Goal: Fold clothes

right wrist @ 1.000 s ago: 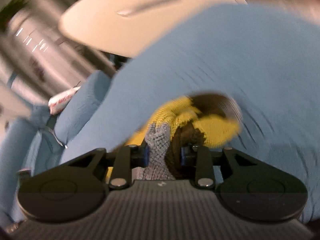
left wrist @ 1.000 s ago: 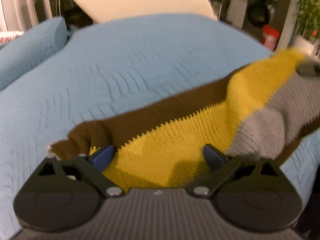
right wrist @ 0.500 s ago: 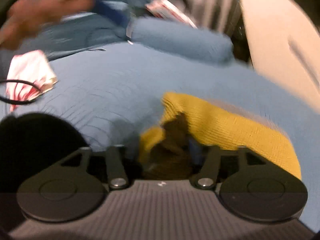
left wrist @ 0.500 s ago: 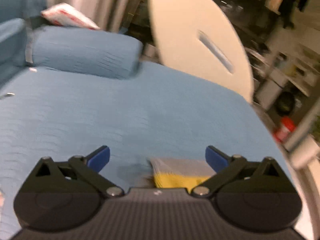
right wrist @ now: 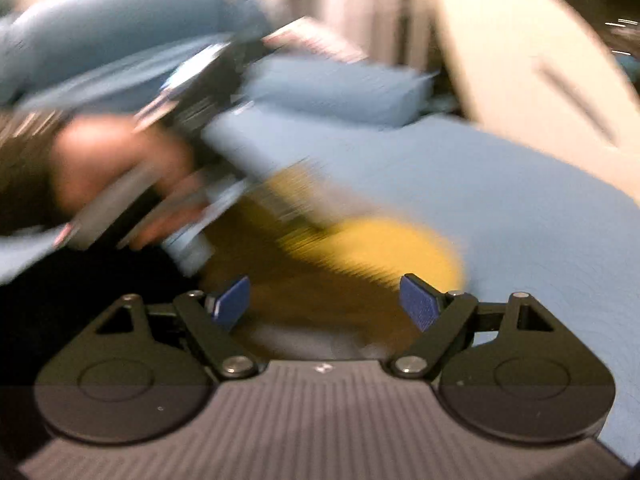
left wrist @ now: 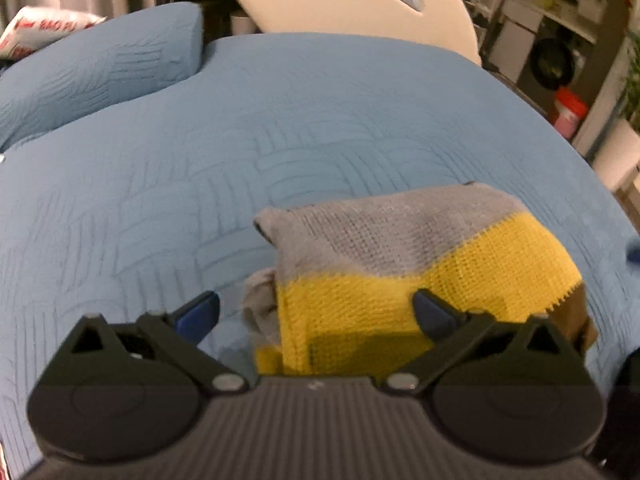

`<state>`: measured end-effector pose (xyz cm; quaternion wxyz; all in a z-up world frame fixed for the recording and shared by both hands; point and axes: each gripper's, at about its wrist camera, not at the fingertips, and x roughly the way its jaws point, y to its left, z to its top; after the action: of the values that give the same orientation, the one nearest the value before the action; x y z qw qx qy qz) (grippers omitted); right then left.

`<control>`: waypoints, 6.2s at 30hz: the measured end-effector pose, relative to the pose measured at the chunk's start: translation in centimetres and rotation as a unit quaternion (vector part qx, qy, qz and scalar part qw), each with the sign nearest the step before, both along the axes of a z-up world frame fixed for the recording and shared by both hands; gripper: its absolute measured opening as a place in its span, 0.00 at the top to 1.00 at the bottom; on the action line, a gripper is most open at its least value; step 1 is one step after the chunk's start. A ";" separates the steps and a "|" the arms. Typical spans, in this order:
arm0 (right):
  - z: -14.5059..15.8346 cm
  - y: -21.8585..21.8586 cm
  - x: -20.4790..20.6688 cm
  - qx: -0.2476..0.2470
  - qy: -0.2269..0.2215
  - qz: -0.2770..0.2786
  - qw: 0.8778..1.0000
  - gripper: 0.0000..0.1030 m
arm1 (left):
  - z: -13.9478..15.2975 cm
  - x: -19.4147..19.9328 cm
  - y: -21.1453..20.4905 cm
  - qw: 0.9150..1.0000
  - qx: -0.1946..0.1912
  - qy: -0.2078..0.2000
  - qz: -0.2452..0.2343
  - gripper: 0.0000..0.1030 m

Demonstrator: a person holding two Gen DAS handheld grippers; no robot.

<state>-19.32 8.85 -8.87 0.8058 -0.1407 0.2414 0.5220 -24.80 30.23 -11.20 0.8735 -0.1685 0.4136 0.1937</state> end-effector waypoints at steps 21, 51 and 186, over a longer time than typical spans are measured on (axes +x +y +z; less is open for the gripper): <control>-6.6 4.9 -3.1 -0.085 -0.045 0.051 0.994 0.09 | -1.8 0.1 -0.2 0.998 -0.061 -0.020 0.007 0.00; -6.8 -2.1 7.1 -0.037 0.258 -0.157 0.953 0.09 | -2.0 -2.0 1.8 0.991 -0.124 -0.023 0.046 0.00; -13.1 -8.3 8.2 0.085 0.242 -0.197 0.946 0.20 | 10.3 -24.7 11.0 0.800 0.053 0.219 0.557 0.00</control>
<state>-11.10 0.52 -22.01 0.8188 0.1087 0.4068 0.3902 -49.54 41.27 -0.95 0.5091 -0.2763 0.4179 0.6998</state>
